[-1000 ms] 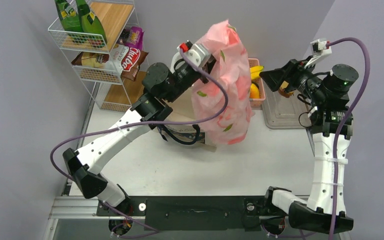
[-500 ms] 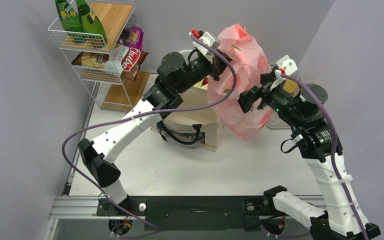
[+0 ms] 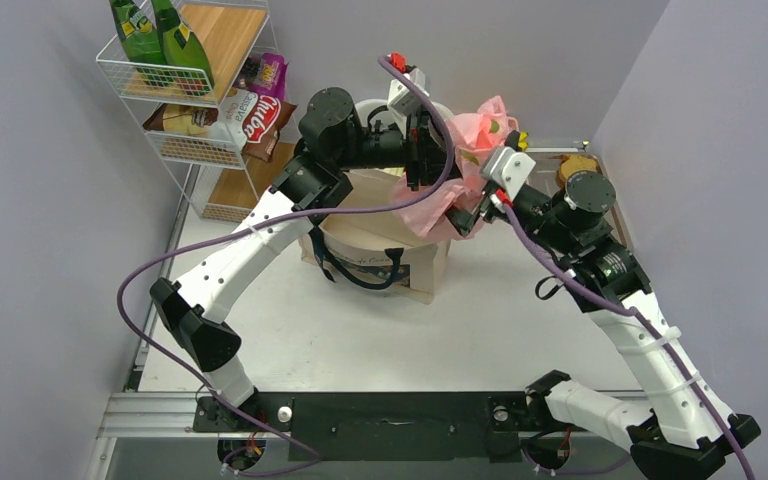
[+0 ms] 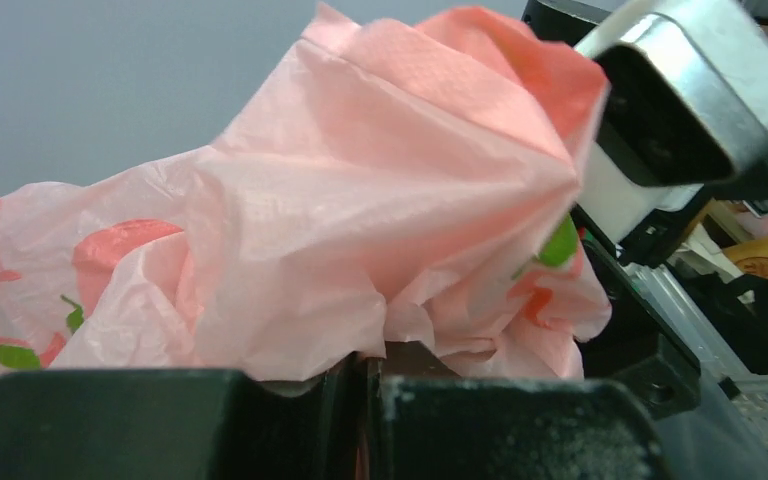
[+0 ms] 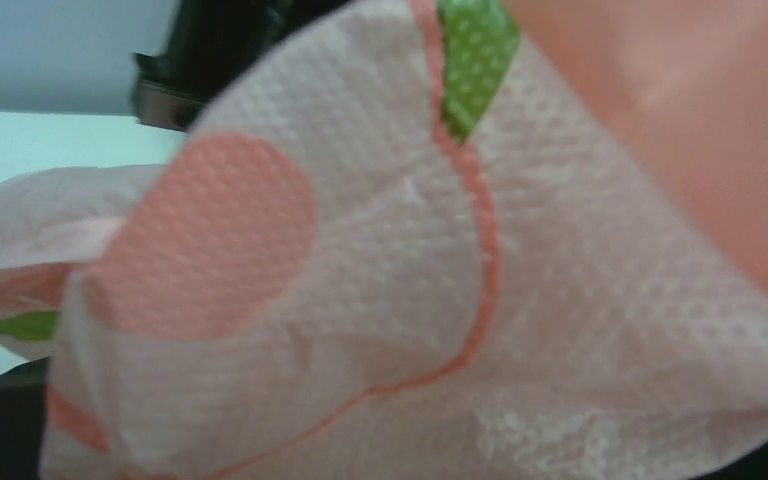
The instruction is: Untie the knot of the grocery bags and take out the mixed food
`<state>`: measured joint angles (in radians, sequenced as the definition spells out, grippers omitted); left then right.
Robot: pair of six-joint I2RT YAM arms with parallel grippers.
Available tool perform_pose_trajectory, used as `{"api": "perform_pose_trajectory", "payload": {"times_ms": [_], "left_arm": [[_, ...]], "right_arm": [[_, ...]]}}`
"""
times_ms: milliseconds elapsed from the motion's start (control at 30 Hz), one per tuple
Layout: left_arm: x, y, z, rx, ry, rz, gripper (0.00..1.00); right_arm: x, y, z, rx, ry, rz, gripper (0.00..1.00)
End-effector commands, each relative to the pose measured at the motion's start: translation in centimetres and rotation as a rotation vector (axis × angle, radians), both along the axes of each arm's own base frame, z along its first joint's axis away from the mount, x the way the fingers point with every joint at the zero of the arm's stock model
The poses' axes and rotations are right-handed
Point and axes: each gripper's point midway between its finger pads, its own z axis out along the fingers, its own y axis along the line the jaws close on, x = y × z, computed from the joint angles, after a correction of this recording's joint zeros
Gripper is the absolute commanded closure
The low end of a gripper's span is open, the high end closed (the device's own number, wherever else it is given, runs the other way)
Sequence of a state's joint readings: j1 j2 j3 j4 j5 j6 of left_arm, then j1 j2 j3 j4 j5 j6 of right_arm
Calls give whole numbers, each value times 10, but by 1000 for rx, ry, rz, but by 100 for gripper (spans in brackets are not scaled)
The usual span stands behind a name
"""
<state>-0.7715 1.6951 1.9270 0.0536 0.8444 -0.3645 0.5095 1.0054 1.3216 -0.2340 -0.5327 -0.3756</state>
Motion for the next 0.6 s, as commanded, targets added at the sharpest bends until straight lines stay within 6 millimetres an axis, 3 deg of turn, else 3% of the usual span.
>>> {"api": "perform_pose_trajectory", "payload": {"times_ms": [0,133,233,367,433,533,567], "left_arm": [[-15,3,-8,74,70,-96,100],[-10,5,-21,137,81,-69,100],[-6,15,-20,151,64,-46,79],[8,39,-20,191,-1,28,52],[16,58,-19,216,-56,69,37],[41,107,-5,191,-172,217,31],[61,119,-13,180,-218,280,30]], "right_arm": [[-33,20,28,-49,-256,136,12],[-37,22,30,-38,-292,119,38],[-34,18,28,-38,-269,92,71],[-33,7,21,-33,-226,57,98],[-33,2,20,-9,-191,37,100],[-25,-11,20,37,-117,-21,100],[-19,-19,20,76,-67,-56,100]]}}
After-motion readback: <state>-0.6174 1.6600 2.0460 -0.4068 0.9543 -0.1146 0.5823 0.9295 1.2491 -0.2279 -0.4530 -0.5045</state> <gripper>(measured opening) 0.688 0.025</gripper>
